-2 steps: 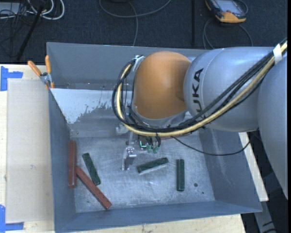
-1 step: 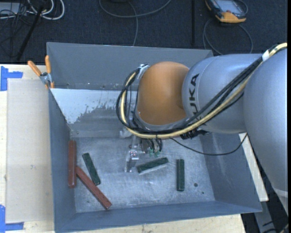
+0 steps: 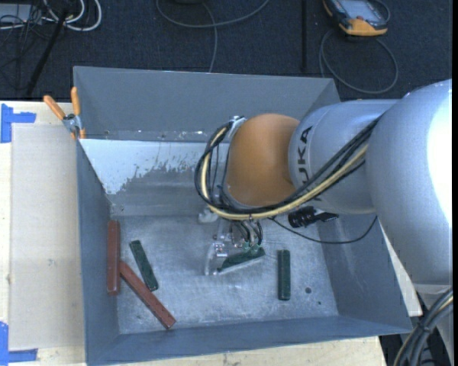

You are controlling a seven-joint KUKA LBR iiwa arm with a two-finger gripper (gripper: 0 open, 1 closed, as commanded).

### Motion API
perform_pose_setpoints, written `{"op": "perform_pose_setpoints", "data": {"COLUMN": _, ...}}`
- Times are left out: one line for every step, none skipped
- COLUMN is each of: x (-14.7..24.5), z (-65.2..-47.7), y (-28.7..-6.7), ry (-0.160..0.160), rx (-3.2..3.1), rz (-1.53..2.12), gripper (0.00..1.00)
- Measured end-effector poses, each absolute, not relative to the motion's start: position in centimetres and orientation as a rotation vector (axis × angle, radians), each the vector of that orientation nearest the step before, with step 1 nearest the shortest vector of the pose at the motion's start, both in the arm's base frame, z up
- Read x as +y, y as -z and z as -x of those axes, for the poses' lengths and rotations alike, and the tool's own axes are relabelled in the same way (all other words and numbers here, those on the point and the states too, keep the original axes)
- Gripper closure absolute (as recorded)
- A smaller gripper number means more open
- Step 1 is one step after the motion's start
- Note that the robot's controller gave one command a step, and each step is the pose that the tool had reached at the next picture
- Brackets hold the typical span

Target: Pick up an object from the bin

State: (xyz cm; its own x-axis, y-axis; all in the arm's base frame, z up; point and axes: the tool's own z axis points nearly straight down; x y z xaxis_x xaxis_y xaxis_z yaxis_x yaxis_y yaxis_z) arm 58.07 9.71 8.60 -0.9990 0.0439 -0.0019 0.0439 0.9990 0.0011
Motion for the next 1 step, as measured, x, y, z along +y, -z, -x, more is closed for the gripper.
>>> {"op": "perform_pose_setpoints", "data": {"x": 8.98, "z": -58.06, "y": -7.61, "ry": -0.008, "rx": 3.127, "rz": -0.046, "gripper": 0.00}}
